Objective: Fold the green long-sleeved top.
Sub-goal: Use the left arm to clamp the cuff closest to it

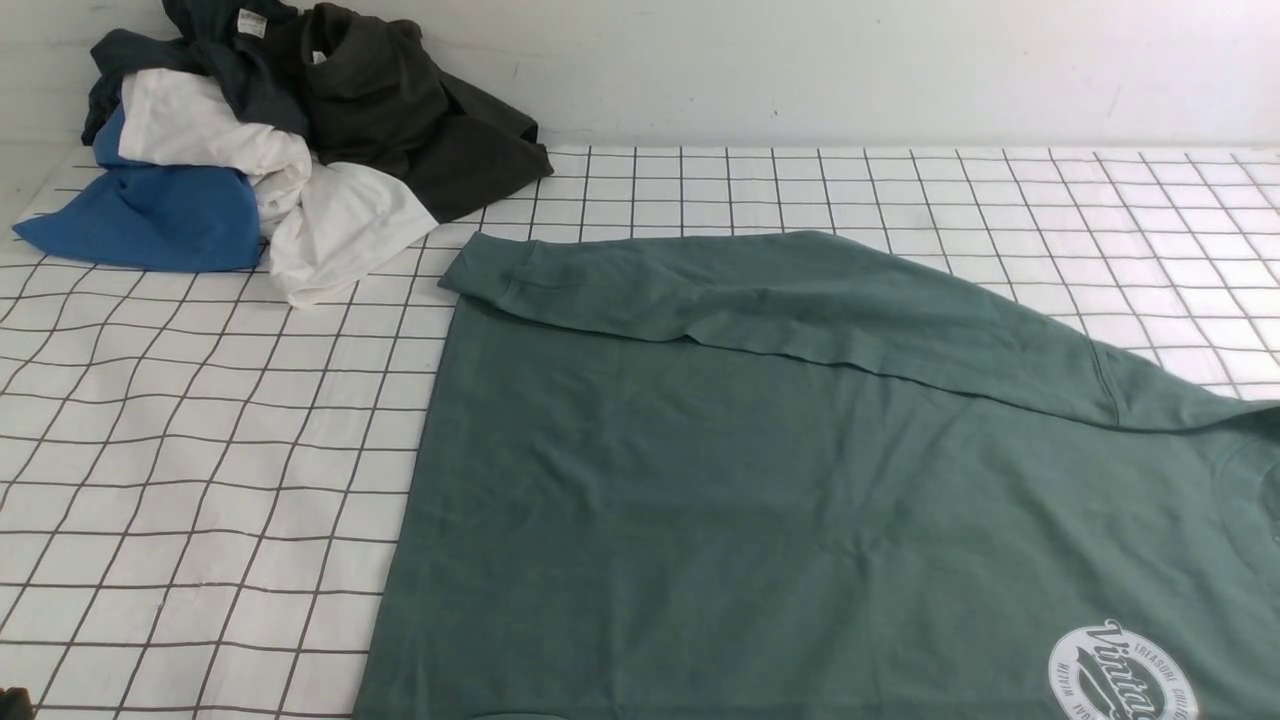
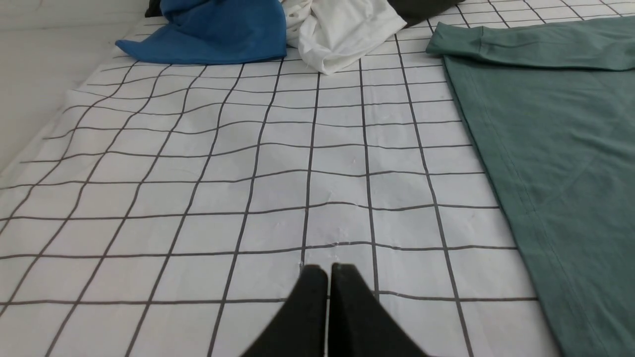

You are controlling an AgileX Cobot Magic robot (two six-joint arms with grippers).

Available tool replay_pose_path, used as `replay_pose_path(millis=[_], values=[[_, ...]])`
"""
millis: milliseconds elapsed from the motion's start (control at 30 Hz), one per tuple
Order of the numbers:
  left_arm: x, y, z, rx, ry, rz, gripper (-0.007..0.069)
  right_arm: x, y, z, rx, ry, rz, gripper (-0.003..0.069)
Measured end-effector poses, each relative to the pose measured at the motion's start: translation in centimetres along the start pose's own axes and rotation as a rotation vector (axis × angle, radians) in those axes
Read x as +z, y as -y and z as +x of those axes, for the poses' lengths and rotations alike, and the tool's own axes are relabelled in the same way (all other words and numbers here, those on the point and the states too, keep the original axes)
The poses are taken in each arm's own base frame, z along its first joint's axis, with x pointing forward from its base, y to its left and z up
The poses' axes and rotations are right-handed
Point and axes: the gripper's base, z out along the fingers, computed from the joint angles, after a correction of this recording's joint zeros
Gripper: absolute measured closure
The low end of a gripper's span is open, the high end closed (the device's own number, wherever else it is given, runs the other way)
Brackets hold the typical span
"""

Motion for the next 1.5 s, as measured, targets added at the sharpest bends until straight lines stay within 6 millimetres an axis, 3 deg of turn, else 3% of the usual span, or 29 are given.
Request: replay_pose_path(millis=[267, 400, 467, 533, 567, 600, 667, 733, 867, 1000, 1167, 1367, 1500], values=[[0.0, 0.0, 0.0, 0.000, 0.004, 0.000, 0.0632, 0.0, -0.3, 0.0, -0.014, -0.004, -0.053, 0.0673], [0.0, 0.3, -0.2, -0.155, 0.018, 0.032, 0.0632, 0.0, -0.3, 0.0, -0.015, -0.004, -0.053, 0.0673], [0.0, 0.7, -0.5, -0.455, 0.035, 0.092, 0.0632, 0.0, -0.3, 0.0, -0.012, -0.004, -0.053, 0.0673], [-0.1, 1.0, -0.7, -0.631, 0.039, 0.131, 0.0632, 0.0, -0.3, 0.0, -0.005, -0.004, -0.055, 0.0673], [-0.1, 1.3, -1.0, -0.887, 0.036, 0.183, 0.0632, 0.0, -0.4, 0.0, 0.027, -0.006, -0.063, 0.0673], [-0.2, 1.5, -1.1, -1.026, 0.029, 0.217, 0.0632, 0.0, -0.5, 0.0, 0.081, -0.009, -0.074, 0.0673], [-0.2, 1.6, -1.2, -1.109, 0.023, 0.238, 0.0632, 0.0, -0.6, 0.0, 0.131, -0.012, -0.085, 0.0673], [-0.3, 1.8, -1.4, -1.196, 0.021, 0.267, 0.0632, -0.1, -1.0, 0.0, 0.342, -0.026, -0.124, 0.0673], [-0.3, 1.7, -1.6, -1.170, 0.049, 0.270, 0.0632, -0.1, -1.6, -0.3, 0.776, -0.037, -0.203, 0.0673], [-0.3, 1.7, -1.6, -1.079, 0.064, 0.266, 0.0632, -0.2, -1.7, -0.8, 0.980, -0.016, -0.244, 0.0673], [-0.4, 1.7, -1.9, -0.979, 0.082, 0.269, 0.0632, -0.2, -1.5, -1.2, 0.978, 0.036, -0.241, 0.0673], [-2.5, 2.1, -6.0, -0.633, 0.220, 0.320, 0.0632, -0.2, -1.3, -1.4, 0.822, 0.081, -0.226, 0.0673], [-3.3, 2.8, -8.0, -0.456, 0.168, 0.367, 0.0632, -0.5, -1.7, -2.8, 0.647, 0.081, -0.232, 0.0673]])
